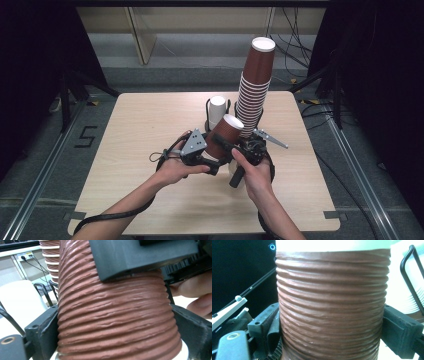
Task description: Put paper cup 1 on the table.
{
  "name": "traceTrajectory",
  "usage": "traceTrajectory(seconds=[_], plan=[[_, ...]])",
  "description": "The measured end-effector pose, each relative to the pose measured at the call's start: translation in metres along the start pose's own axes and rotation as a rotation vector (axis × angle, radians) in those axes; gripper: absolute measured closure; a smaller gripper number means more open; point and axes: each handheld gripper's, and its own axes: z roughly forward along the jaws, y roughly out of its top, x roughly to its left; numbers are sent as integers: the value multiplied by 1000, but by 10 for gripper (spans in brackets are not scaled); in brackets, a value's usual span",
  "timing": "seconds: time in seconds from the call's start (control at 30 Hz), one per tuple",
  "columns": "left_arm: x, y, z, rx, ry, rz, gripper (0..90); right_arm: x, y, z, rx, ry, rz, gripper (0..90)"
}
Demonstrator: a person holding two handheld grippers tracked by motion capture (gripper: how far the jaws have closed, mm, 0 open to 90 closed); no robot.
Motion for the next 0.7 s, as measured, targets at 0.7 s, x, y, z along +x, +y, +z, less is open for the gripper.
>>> traceTrajectory(seconds=[0.7], plan=[[3, 3, -4, 0, 1, 7, 86, 0, 3, -4, 29, 13, -35, 11]])
